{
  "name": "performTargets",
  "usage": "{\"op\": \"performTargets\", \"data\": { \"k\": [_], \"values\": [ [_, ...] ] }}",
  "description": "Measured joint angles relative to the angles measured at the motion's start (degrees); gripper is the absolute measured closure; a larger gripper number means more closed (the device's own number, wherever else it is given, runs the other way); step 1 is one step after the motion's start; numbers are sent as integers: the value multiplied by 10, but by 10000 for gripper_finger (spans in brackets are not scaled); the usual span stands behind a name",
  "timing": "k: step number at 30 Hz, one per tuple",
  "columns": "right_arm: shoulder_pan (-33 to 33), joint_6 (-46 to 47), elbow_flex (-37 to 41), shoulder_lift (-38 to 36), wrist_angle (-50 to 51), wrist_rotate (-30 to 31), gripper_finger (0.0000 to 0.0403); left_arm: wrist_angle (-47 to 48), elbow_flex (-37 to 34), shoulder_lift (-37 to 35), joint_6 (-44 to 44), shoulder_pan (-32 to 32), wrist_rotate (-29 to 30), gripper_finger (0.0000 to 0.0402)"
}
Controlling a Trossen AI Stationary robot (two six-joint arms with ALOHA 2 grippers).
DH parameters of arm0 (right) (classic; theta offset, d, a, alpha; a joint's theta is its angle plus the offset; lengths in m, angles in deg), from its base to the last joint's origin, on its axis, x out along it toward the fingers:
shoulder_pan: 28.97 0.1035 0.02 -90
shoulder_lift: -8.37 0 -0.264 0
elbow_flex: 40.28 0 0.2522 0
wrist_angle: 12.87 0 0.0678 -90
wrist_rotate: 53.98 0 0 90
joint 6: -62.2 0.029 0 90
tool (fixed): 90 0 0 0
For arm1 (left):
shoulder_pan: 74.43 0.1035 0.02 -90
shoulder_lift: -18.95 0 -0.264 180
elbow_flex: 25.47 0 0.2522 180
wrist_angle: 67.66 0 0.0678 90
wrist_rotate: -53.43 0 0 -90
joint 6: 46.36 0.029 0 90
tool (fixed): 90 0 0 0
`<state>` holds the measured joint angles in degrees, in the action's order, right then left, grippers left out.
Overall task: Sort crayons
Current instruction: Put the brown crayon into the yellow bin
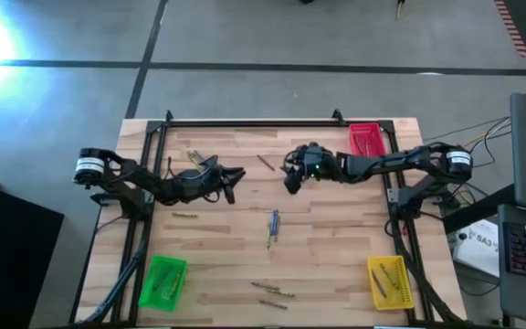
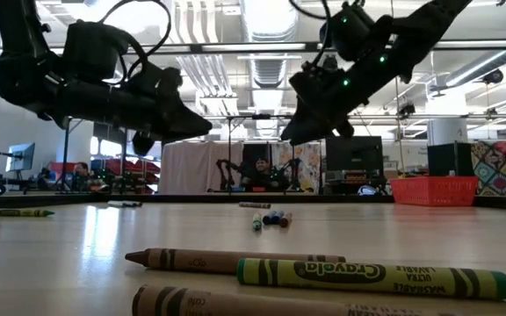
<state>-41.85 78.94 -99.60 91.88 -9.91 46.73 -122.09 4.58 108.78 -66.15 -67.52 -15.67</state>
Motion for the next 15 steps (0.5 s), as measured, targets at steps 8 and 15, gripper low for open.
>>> {"op": "performTargets", "data": {
  "k": [8, 15],
  "values": [
    [-22, -14, 0, 28, -2, -3, 249, 24, 8, -7, -50, 2, 26, 268],
    [-38, 32, -2, 38, 58, -8, 255, 178, 70, -38, -107, 26, 13, 230]
  ]
}}
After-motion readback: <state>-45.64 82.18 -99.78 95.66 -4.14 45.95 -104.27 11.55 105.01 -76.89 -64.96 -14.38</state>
